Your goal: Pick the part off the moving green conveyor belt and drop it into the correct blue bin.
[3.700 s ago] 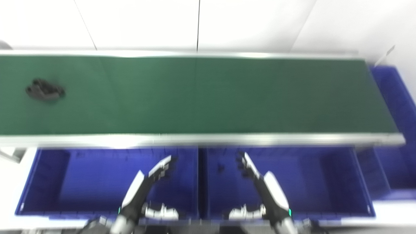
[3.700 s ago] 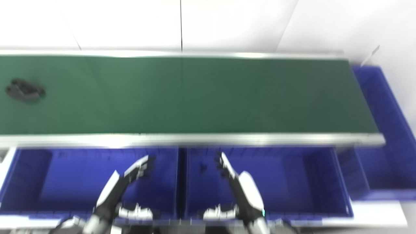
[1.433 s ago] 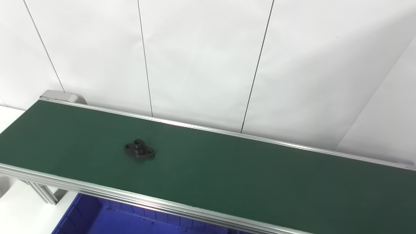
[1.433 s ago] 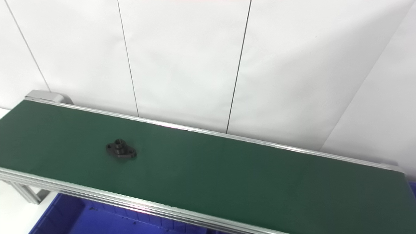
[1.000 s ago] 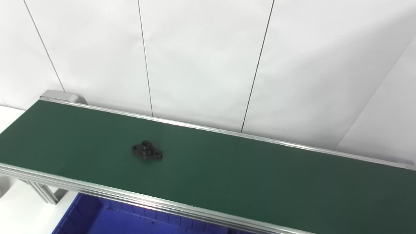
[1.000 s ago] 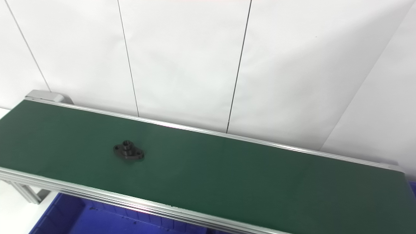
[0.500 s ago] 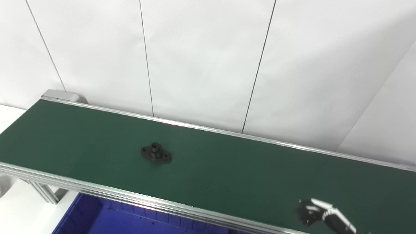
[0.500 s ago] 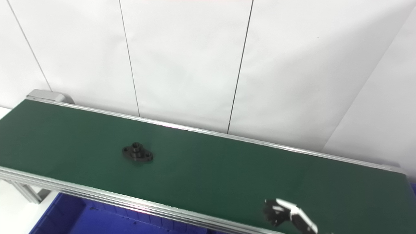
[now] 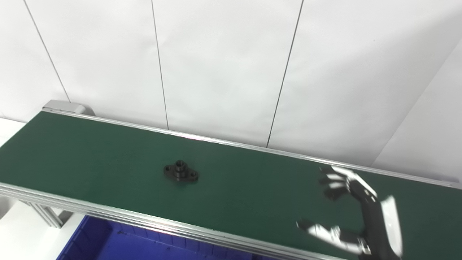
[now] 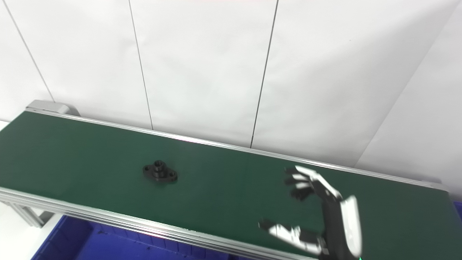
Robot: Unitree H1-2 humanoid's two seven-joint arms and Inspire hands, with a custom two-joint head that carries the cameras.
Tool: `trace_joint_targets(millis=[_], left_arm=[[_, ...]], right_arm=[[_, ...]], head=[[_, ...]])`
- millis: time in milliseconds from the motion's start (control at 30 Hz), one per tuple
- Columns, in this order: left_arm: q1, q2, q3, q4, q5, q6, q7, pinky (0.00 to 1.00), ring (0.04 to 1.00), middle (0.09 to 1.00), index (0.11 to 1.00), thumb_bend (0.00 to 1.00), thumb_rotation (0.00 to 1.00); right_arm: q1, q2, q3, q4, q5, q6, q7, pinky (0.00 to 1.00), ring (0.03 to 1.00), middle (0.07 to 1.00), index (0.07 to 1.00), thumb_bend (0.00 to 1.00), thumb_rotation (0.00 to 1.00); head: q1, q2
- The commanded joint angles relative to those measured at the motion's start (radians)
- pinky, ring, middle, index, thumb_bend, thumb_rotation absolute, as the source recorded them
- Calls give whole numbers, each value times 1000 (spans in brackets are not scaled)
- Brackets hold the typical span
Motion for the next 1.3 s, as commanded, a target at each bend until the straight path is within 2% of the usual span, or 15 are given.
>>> trace_joint_targets(millis=[0, 167, 267, 400, 633, 1000, 1200, 1267], left_arm=[[-12, 6, 1, -14, 0, -28, 10, 633, 756, 826, 794, 843, 82], [-26, 10, -11, 1, 8, -28, 30, 630, 751, 823, 793, 839, 109], [-25, 15, -9, -5, -3, -28, 22, 631, 758, 832, 799, 831, 124], [-19, 16, 2, -14, -22, -28, 2, 626, 762, 836, 799, 841, 109], [-26, 19, -13, -7, -13, -28, 25, 641, 768, 837, 804, 844, 112], [-29, 29, -21, -11, 10, -28, 36, 743, 801, 837, 812, 844, 152], [-30, 27, -31, -7, 26, -28, 61, 737, 798, 834, 809, 845, 162], [-34, 29, -47, -9, 36, -28, 91, 721, 786, 826, 803, 841, 153]], right_arm=[[-39, 8, -7, 8, -2, 10, 19, 433, 518, 618, 689, 750, 267], [-114, 38, 2, 72, -48, 79, 53, 444, 534, 664, 717, 772, 243], [-152, 58, 11, 106, -80, 104, 63, 457, 548, 677, 721, 785, 192], [-201, 80, 34, 147, -132, 150, 77, 478, 585, 688, 737, 805, 219], [-277, 102, 70, 253, -193, 159, 71, 484, 592, 681, 743, 819, 247], [-385, 119, 142, 400, -258, 185, 105, 626, 691, 722, 777, 822, 300], [-426, 131, 183, 470, -293, 213, 120, 641, 699, 724, 784, 832, 318], [-436, 131, 196, 492, -300, 211, 119, 649, 703, 725, 786, 832, 322]], head=[[-4, 0], [-53, 9], [-76, 12], [-98, 16], [-98, 29], [-98, 38], [-97, 46], [-98, 46]])
